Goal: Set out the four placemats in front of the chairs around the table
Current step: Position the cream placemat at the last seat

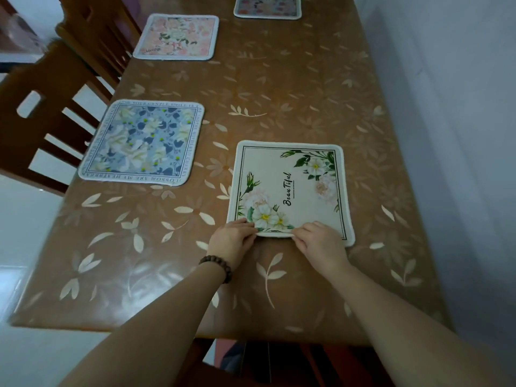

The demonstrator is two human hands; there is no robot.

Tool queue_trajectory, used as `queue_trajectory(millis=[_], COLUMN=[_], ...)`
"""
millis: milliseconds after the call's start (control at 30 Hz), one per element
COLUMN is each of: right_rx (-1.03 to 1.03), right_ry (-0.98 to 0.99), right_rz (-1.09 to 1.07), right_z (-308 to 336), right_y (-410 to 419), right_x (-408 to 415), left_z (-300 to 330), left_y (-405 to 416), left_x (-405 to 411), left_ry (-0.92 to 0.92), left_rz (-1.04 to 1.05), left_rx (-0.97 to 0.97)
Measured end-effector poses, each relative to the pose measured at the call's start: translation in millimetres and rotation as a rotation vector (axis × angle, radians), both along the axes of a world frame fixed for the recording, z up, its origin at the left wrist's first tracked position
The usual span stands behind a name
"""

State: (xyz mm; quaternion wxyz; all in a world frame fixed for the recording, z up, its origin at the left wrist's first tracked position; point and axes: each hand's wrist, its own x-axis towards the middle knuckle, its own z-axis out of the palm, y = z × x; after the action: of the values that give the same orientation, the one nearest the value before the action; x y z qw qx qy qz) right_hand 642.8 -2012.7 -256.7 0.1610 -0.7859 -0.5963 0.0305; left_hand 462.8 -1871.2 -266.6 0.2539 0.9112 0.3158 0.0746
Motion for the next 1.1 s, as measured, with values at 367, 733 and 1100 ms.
queue_trajectory(millis=[367,733,1100], right_rx=[-0.151,-0.235,-0.485], right_ry=[0.110,0.206,0.066], right_rz=[-0.009,0.077,-0.022], right_z=[5,0,-6], right_y=[-64,-75,-13], right_x=[-65,-48,73], left_z=[22,28,8], left_y=[-41,-98,-157], left_x=[-51,-63,-27], left_ry=[0.256,0.514,0.635], left_rz=[-0.077,0.288,0.422], left_rx=[-0.118,-0.121,-0.148])
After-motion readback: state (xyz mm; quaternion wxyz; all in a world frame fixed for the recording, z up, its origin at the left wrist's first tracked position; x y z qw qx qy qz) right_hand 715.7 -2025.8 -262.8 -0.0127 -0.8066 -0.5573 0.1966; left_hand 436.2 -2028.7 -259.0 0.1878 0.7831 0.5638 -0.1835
